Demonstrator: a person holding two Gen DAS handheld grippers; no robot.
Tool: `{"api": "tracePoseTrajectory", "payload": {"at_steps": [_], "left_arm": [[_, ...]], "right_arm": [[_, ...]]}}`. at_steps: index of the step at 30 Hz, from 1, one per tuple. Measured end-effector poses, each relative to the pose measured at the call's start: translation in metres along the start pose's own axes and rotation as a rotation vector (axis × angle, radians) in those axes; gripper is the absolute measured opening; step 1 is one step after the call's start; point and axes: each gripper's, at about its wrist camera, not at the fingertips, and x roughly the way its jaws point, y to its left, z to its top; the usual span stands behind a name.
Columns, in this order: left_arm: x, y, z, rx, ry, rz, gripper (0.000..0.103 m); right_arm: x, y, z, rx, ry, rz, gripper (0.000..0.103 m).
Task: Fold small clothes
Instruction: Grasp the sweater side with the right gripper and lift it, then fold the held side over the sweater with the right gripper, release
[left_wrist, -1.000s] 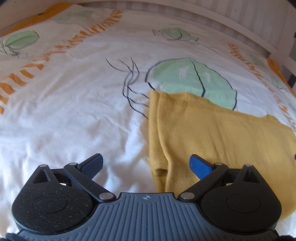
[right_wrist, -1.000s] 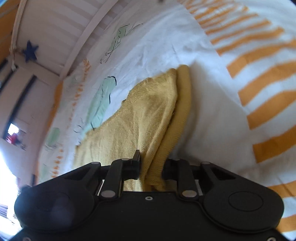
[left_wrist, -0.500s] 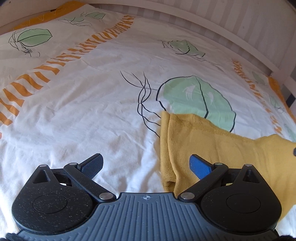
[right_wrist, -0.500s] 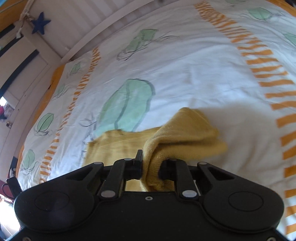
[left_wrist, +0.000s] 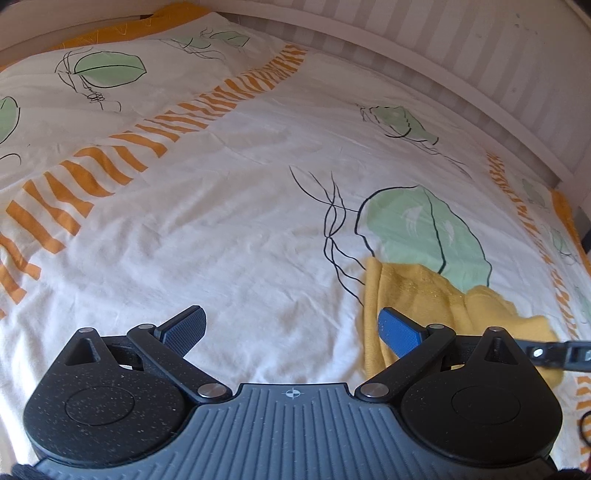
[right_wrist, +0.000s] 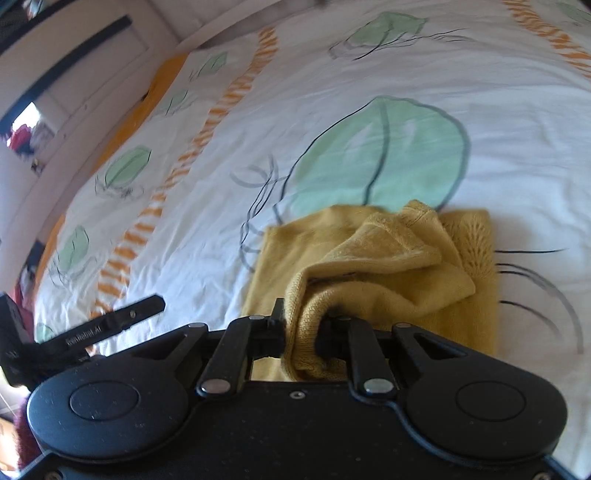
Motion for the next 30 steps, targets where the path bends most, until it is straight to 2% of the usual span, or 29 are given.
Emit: {"api": "tracePoseTrajectory", "payload": {"at_steps": [8, 11, 12, 14, 15, 18, 21, 24, 27, 30], "left_arm": [[0.0, 0.003, 0.0, -0.006, 0.008, -0.015, 0.101], [0.0, 0.005, 0.0, -0.013, 0.011, -0.016, 0.101], [0.001, 0.006, 0.0, -0.018, 0.013, -0.015, 0.101], [0.001, 0.008, 0.0, -0.026, 0.016, -0.015, 0.101], [0.001, 0.009, 0.0, -0.031, 0.017, -0.014, 0.101], [0.002, 0.011, 0.001, -0.039, 0.017, -0.011, 0.101], [0.002, 0.011, 0.0, -0.038, 0.019, -0.01, 0.101], [0.002, 0.007, -0.001, -0.021, 0.019, -0.009, 0.101], [0.002, 0.003, -0.003, -0.003, 0.02, -0.021, 0.101], [0.001, -0.003, -0.004, 0.02, 0.015, -0.036, 0.101]], "right_arm": [[0.037, 0.036, -0.014, -0.106, 0.06, -0.07, 0.024], [0.044, 0.041, -0.017, -0.124, 0.065, -0.071, 0.037], [0.044, 0.042, -0.018, -0.123, 0.057, -0.057, 0.047], [0.042, 0.046, -0.018, -0.123, 0.04, -0.012, 0.06], [0.039, 0.048, -0.018, -0.127, 0.033, 0.006, 0.063], [0.027, 0.054, -0.018, -0.155, 0.006, 0.046, 0.063], [0.009, 0.052, -0.016, -0.139, -0.041, 0.115, 0.063], [-0.012, 0.047, -0.012, -0.126, -0.101, 0.145, 0.063], [-0.03, 0.035, -0.01, -0.123, -0.145, 0.106, 0.063], [-0.04, 0.021, -0.012, -0.151, -0.183, -0.013, 0.063]]}}
